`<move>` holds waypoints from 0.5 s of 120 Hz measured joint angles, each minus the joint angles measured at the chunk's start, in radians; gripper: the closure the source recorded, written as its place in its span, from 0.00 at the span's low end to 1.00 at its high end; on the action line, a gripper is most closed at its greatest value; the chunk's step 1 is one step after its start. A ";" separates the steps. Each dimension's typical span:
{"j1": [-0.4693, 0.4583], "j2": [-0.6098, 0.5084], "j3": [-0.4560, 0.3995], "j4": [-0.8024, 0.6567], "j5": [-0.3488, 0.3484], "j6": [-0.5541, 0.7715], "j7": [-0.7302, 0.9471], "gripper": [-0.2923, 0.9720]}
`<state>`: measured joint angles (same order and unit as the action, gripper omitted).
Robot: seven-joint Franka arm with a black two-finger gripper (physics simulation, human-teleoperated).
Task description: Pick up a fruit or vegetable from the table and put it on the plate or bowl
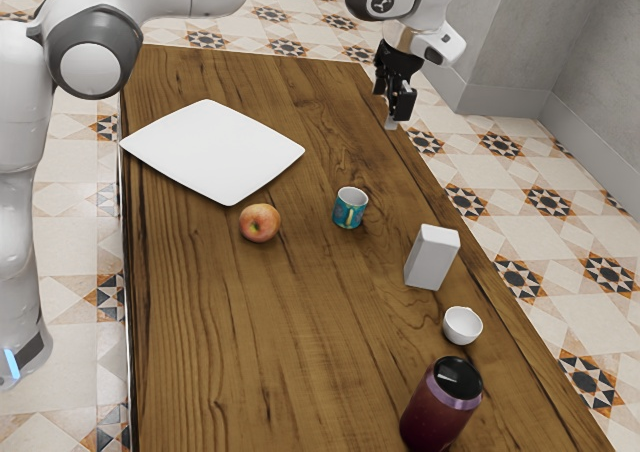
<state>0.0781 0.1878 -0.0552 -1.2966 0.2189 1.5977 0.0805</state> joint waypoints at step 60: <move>-0.055 0.077 -0.008 -0.040 -0.122 -0.003 -0.055 0.23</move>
<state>0.0233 0.2653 -0.0635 -1.3366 0.0964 1.5945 0.0253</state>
